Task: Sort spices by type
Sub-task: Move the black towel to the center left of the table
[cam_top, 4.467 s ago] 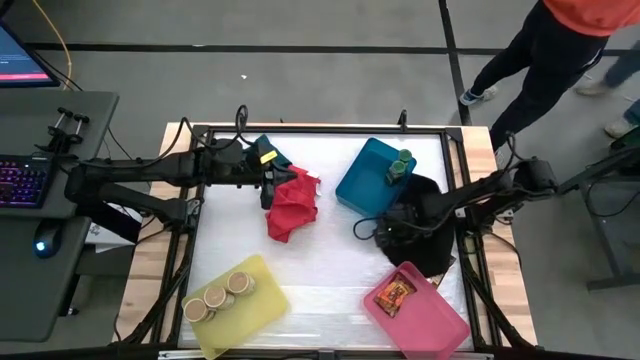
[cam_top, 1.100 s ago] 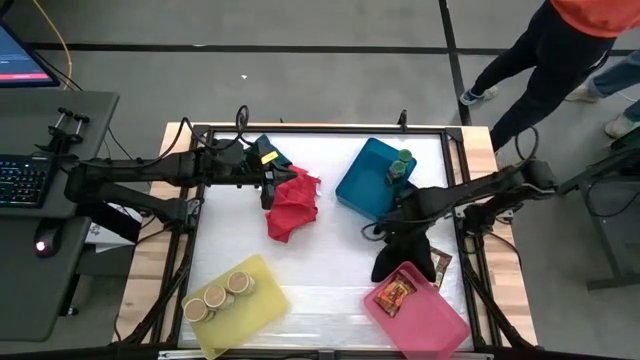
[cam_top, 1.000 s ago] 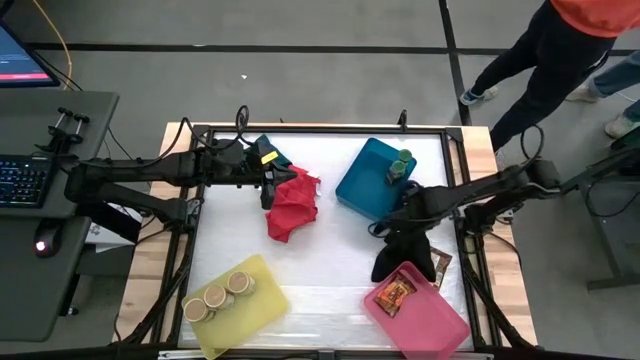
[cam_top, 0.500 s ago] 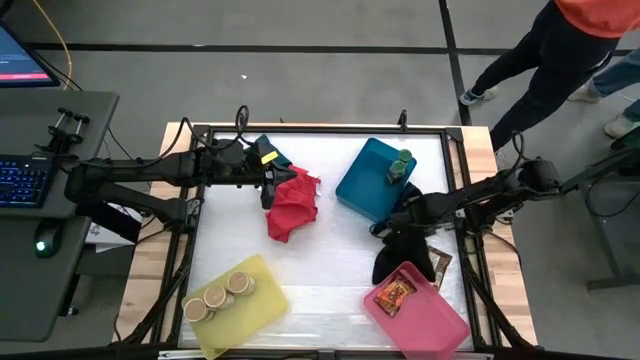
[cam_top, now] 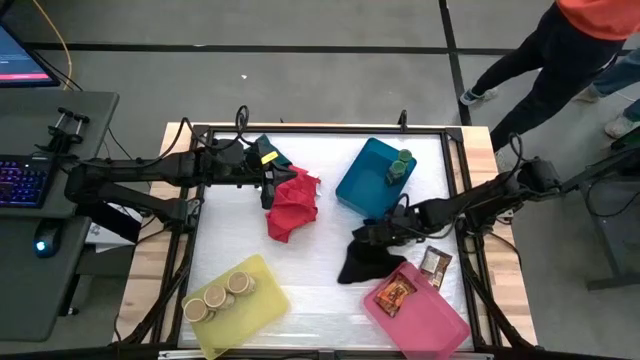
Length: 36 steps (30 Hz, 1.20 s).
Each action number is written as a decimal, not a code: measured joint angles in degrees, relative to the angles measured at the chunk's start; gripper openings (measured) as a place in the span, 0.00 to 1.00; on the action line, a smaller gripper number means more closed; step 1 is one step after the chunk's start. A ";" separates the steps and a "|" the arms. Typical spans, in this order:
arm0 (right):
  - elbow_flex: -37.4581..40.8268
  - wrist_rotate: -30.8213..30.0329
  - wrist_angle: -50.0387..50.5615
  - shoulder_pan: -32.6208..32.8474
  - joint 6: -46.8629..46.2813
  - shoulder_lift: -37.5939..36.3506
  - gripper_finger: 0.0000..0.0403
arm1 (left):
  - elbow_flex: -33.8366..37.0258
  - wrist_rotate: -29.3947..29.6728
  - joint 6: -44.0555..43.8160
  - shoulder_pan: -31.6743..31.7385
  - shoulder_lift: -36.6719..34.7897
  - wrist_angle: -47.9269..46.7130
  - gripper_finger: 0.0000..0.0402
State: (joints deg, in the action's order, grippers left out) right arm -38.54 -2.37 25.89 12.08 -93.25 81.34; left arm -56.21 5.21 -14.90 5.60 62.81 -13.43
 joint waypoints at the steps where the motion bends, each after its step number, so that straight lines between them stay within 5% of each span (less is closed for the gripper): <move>1: 0.00 -0.02 -0.53 0.38 -0.53 0.13 0.00 | 0.00 0.00 0.00 -0.01 0.01 0.00 0.00; 9: -3.38 1.51 -6.60 2.27 -0.25 8.89 0.00 | -0.01 0.02 0.02 -0.02 0.01 0.11 0.00; 22: -31.13 0.86 -5.57 -2.80 22.59 31.53 0.00 | 0.00 0.02 0.03 0.00 0.01 0.05 0.00; 36: -50.80 -6.20 1.56 -15.42 49.66 32.07 0.00 | 0.00 0.02 0.04 -0.02 0.01 -0.20 0.00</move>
State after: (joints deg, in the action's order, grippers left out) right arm -89.35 -8.57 27.45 -3.34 -43.60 113.41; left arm -56.21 5.23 -14.85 5.58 62.83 -13.63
